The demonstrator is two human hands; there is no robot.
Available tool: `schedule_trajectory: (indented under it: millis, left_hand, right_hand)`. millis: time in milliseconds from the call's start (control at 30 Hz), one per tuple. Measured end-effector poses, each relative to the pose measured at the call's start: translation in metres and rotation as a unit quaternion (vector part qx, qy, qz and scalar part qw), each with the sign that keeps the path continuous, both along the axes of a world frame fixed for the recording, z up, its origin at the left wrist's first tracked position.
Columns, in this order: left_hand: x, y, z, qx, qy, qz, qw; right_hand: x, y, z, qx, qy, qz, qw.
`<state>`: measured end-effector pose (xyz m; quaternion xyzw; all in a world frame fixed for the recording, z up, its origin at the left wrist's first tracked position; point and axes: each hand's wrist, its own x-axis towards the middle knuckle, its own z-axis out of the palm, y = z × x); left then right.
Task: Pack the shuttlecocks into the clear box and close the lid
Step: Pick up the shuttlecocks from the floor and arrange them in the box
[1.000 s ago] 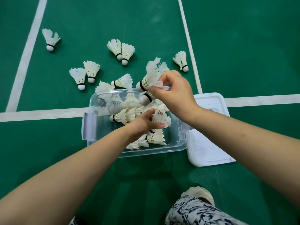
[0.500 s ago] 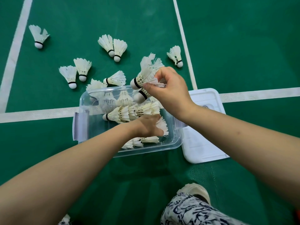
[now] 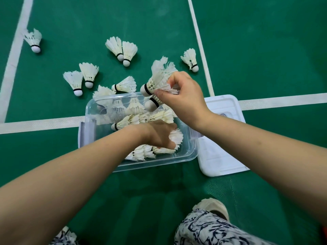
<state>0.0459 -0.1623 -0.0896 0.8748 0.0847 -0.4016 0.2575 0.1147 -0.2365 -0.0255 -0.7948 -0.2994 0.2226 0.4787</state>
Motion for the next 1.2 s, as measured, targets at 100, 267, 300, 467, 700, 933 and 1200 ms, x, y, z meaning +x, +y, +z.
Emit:
schedule_trajectory:
  millis: [100, 267, 300, 467, 700, 933, 1200]
  left_hand:
    - [0.003, -0.002, 0.004, 0.018, -0.017, -0.024, 0.999]
    - [0.006, -0.008, -0.003, 0.022, -0.018, -0.067, 0.997]
    - [0.007, -0.010, -0.004, 0.025, -0.019, -0.071, 0.997]
    - [0.007, -0.014, -0.015, 0.066, 0.026, -0.091, 0.993]
    - [-0.003, -0.018, -0.018, 0.081, 0.008, -0.099, 0.992]
    - [0.005, -0.003, -0.020, 0.001, -0.007, 0.012, 1.000]
    - [-0.003, 0.011, -0.019, -0.255, -0.110, 0.361, 0.890]
  right_hand:
    - [0.000, 0.001, -0.002, -0.001, -0.002, 0.000, 1.000]
    - [-0.001, 0.002, -0.002, -0.001, -0.006, 0.004, 1.000]
    - [-0.001, 0.002, -0.002, -0.002, -0.007, 0.004, 1.000]
    - [0.000, -0.001, -0.004, -0.003, -0.008, 0.002, 1.000]
    - [0.002, -0.002, -0.005, -0.006, -0.010, 0.004, 1.000]
    - [0.003, -0.005, -0.006, -0.003, -0.013, 0.005, 1.000]
    - [0.005, -0.005, -0.005, -0.005, -0.021, -0.001, 1.000]
